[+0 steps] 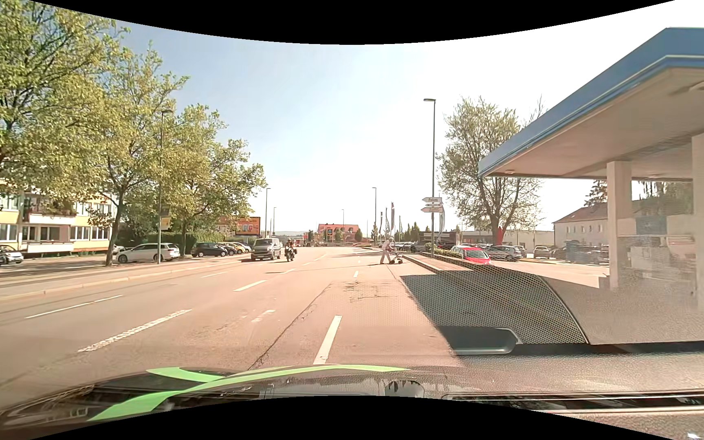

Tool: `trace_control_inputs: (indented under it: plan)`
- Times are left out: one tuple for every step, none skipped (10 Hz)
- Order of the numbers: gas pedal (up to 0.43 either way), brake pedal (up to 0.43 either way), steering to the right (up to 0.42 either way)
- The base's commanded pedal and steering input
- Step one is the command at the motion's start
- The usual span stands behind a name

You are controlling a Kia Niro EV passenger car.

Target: Follow the waypoints while adhering to traffic rules and regulations

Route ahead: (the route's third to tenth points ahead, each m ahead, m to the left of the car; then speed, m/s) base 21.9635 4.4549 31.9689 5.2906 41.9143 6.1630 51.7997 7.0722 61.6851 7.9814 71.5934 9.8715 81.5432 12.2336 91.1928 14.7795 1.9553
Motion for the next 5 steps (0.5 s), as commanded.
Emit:
trace_control_inputs:
  plan:
    - [0.000, 0.128, 0.005]
    - [0.000, 0.128, 0.005]
    - [0.000, 0.128, 0.005]
    - [0.000, 0.128, 0.005]
    - [0.000, 0.128, 0.005]
